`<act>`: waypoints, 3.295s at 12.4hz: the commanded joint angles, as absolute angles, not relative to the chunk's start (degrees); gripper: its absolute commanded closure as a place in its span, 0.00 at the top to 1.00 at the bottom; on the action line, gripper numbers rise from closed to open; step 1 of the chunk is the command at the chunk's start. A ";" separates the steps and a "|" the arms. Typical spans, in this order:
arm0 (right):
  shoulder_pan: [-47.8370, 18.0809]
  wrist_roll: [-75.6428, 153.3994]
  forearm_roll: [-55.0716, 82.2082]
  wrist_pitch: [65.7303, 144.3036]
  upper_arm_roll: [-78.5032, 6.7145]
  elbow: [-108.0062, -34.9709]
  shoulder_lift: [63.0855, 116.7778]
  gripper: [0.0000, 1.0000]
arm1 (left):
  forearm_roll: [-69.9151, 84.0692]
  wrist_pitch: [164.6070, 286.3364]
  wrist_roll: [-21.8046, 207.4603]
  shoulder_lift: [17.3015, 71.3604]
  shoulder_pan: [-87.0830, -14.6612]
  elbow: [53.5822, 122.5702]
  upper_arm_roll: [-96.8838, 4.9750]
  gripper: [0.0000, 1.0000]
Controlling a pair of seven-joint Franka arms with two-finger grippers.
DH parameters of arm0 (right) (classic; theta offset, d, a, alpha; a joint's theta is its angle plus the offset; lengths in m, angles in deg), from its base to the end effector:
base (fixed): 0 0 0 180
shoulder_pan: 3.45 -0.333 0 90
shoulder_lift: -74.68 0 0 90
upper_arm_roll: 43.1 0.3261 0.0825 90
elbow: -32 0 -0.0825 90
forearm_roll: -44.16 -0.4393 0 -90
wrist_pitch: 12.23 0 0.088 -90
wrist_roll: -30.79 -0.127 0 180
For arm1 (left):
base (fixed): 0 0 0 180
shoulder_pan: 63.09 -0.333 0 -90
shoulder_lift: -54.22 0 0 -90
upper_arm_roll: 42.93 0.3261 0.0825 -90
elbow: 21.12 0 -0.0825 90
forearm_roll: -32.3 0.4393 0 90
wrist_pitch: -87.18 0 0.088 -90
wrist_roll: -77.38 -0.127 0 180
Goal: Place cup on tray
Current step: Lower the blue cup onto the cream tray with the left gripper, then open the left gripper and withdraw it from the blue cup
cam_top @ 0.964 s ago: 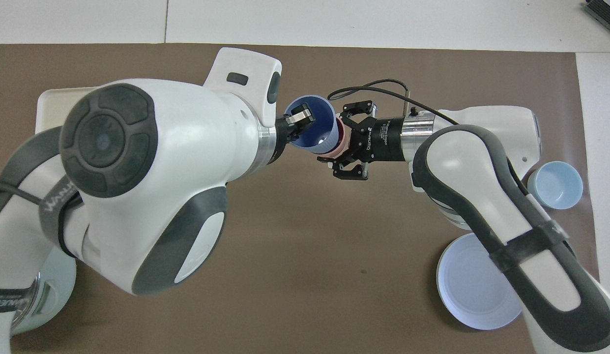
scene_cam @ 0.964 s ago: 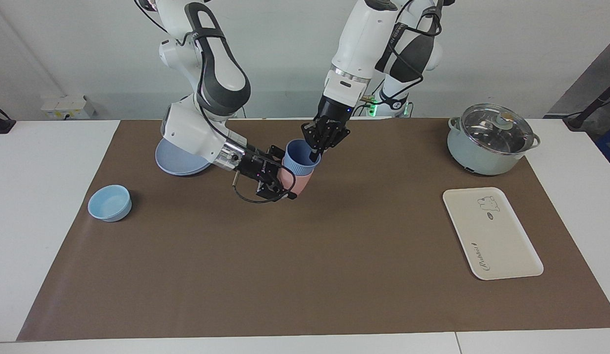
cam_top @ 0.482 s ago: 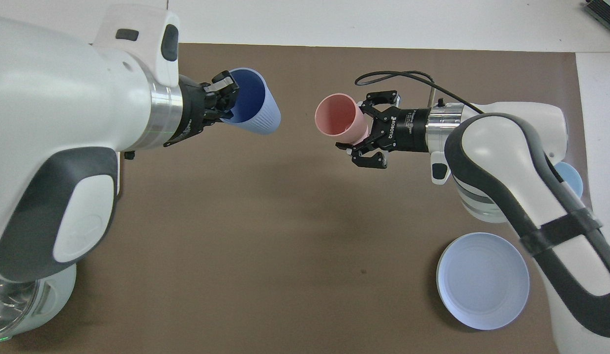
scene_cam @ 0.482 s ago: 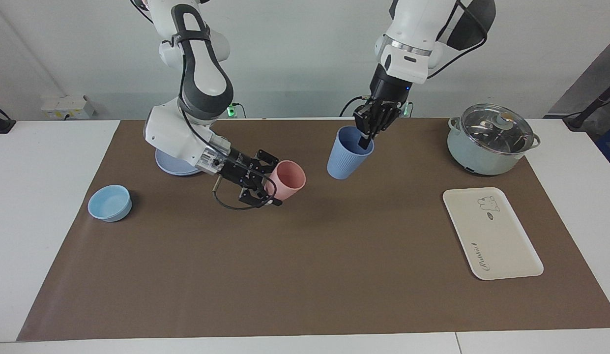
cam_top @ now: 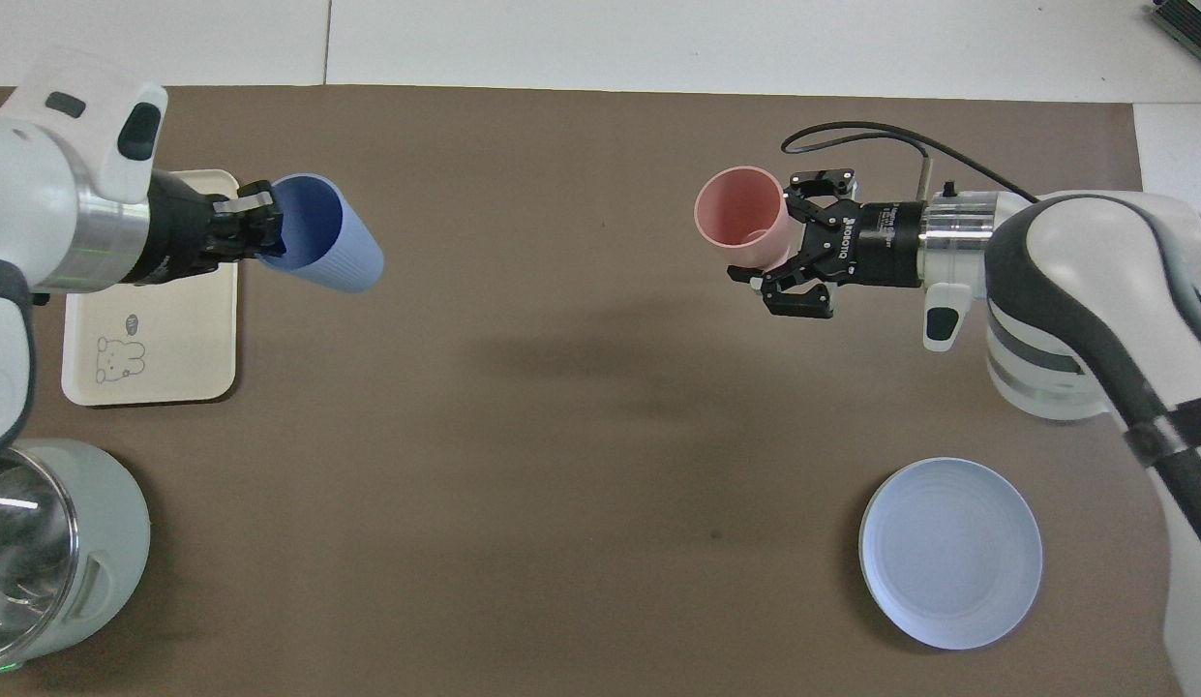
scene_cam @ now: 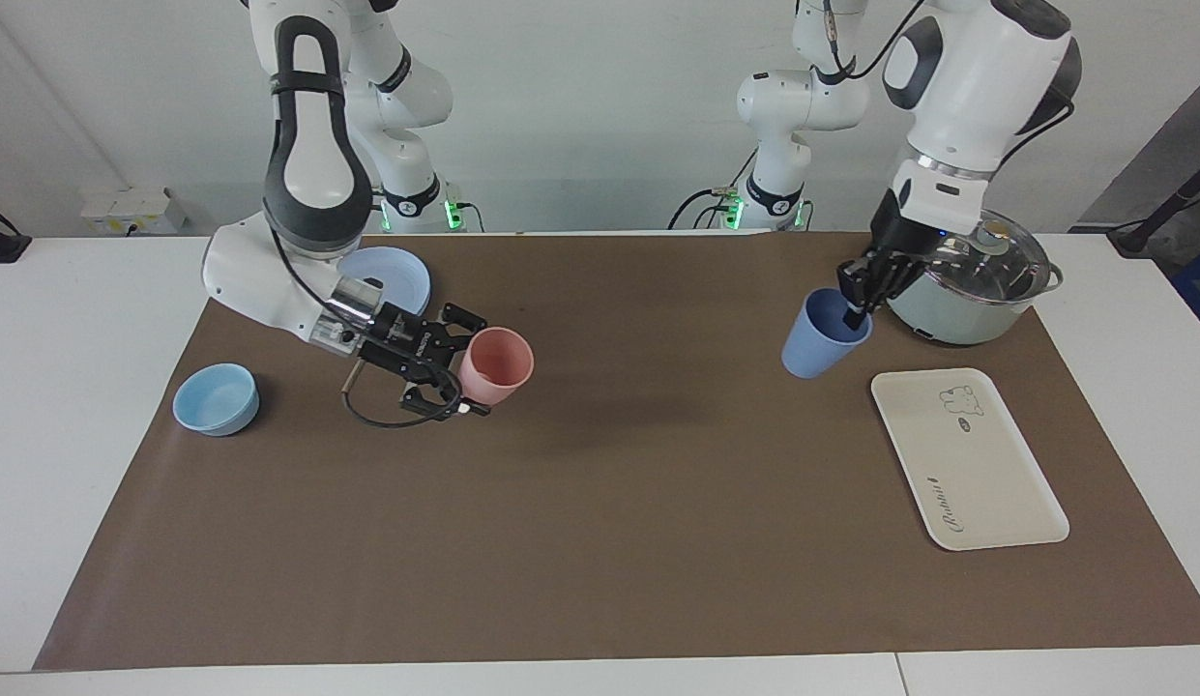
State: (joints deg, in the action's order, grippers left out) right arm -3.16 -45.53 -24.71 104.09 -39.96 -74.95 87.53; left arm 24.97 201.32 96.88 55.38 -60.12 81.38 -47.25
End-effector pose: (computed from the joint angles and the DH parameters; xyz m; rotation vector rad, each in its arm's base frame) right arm 0.6749 0.1018 0.3963 -1.2786 1.8062 0.8751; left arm 0.6304 -0.0913 0.5515 2.9360 0.3722 0.2813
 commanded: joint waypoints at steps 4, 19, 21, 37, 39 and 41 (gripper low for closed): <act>8.66 -27.68 -28.53 92.47 -39.49 -80.67 88.73 0.00 | 22.56 212.22 71.79 50.02 -75.28 87.60 -47.94 0.00; 20.45 -7.63 -28.52 84.98 -39.58 -83.39 101.05 0.00 | 19.25 214.13 54.00 45.76 -79.45 86.91 -47.94 1.00; 20.37 -4.91 -30.46 85.76 -39.58 -85.94 100.34 0.00 | 29.10 203.33 54.79 46.92 -76.99 81.83 -48.37 1.00; 20.37 3.51 -33.36 88.67 -39.76 -93.07 98.23 0.93 | 30.90 175.18 74.31 58.27 -62.99 73.22 -47.94 1.00; 20.45 5.13 -33.36 89.11 -39.76 -93.59 98.23 0.98 | 32.12 170.08 73.96 55.55 -63.44 66.98 -47.94 1.00; 20.45 5.21 -33.27 89.20 -39.84 -93.60 98.23 0.99 | 32.65 169.71 73.09 55.36 -63.27 66.33 -47.85 1.00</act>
State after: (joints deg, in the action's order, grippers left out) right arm 19.77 3.08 -31.25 88.03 -40.18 -91.40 100.10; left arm 30.72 171.95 73.53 57.87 -63.26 69.55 -47.52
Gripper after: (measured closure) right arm 0.013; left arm 0.000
